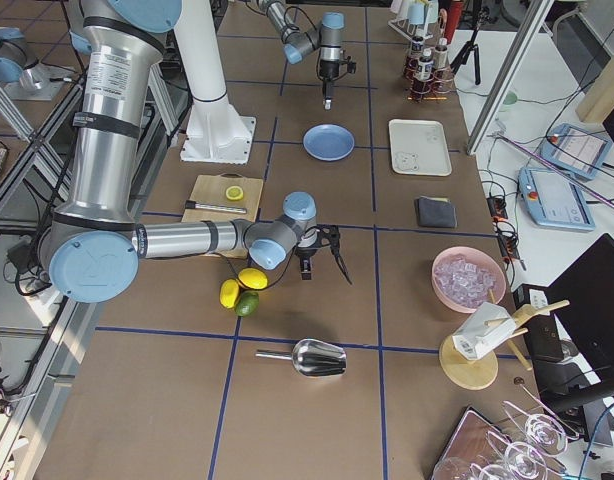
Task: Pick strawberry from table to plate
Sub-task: 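Grasp the red strawberry with the right gripper while the left gripper holds the plate, then carry the strawberry with the right gripper over the blue plate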
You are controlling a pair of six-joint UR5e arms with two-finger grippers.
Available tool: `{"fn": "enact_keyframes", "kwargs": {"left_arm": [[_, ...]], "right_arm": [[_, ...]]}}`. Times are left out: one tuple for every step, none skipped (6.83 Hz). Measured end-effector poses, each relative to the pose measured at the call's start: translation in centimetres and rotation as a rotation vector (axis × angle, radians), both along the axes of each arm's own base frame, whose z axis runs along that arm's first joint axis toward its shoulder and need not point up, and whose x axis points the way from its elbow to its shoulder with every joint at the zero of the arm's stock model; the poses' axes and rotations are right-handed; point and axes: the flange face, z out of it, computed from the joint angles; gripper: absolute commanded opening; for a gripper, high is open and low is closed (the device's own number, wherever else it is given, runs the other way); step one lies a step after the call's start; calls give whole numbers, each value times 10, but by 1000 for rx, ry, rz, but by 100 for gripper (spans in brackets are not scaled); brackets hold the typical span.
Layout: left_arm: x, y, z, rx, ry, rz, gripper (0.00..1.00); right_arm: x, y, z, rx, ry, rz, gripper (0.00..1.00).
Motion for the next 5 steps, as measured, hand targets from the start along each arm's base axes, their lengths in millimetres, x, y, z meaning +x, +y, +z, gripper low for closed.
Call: {"fn": "enact_keyframes", "kwargs": {"left_arm": [[0,0,0,0,0,-1,100],[0,0,-1,1,1,-1,100],[-1,0,-1,1,1,-2,100],[0,0,0,2,0,-4,100],[0,0,0,4,-1,-10,100]], "right_arm": [[-1,-1,-1,4,-2,-3,0],[-1,-1,-4,9,-7,-8,0],[-1,-1,-8,15,-15,-10,0],[2,0,-14,20,-24,-11,0],[4,1,-17,22,-29,-10,0]]}}
